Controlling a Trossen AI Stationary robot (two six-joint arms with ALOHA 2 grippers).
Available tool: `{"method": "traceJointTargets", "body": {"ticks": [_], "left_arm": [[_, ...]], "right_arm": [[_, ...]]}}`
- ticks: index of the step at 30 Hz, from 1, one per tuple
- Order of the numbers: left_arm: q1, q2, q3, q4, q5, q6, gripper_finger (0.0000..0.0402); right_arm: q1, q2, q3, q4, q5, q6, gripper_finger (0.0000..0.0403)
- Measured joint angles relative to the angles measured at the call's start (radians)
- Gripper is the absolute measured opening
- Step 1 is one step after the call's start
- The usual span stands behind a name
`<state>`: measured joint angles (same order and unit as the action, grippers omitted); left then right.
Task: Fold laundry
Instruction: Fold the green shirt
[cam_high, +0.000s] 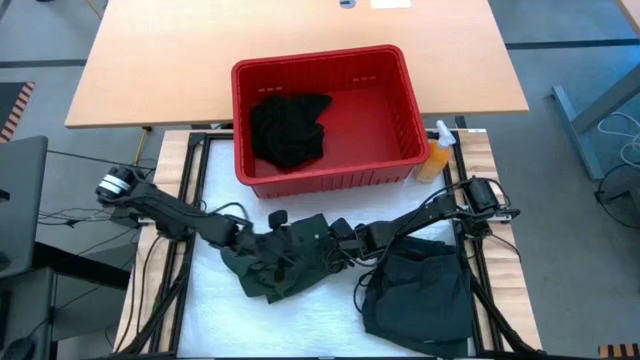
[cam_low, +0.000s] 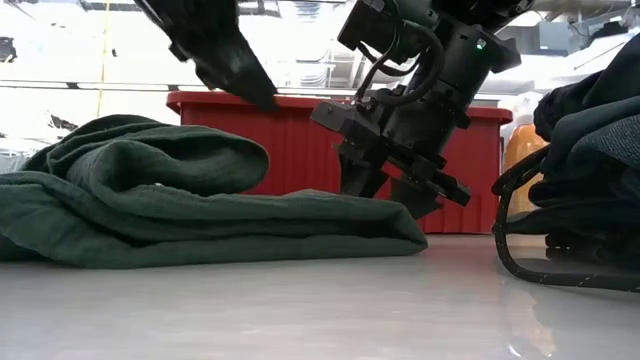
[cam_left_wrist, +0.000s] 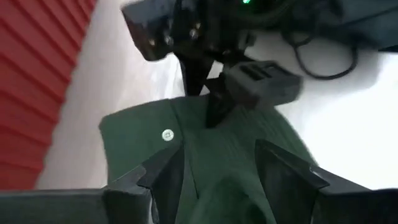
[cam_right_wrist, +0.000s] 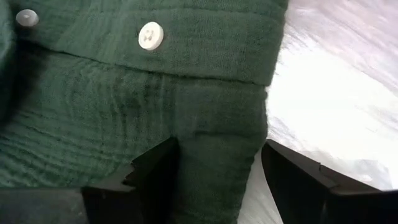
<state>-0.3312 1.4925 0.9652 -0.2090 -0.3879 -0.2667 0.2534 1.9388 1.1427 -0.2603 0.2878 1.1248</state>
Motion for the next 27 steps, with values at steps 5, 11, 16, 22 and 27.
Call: {"method": "traceJointTargets", "body": {"ticks": [5, 11, 16, 22, 27], "left_arm": [[0.049, 0.148, 0.064, -0.008, 0.151, -0.024, 0.0173], [0.049, 0.261, 0.176, -0.248, 0.251, -0.016, 0.0148], [0.025, 0.252, 0.281, -0.623, 0.271, -0.037, 0.012], [-0.103, 0.175, 0.267, -0.88, 0.231, -0.187, 0.0089], [-0.283, 0.106, 0.122, -0.812, 0.269, -0.458, 0.0072]], "right_arm": [[0.0, 0.0, 0.0, -0.005, -0.008, 0.001, 0.0261], [0.0, 0.001, 0.0, -0.021, -0.016, -0.007, 0.0261], [0.0, 0.002, 0.0, -0.039, -0.02, -0.008, 0.0261], [-0.001, 0.002, 0.0, -0.049, -0.032, -0.003, 0.0261], [-0.001, 0.003, 0.0, -0.047, -0.033, -0.006, 0.0261]]}}
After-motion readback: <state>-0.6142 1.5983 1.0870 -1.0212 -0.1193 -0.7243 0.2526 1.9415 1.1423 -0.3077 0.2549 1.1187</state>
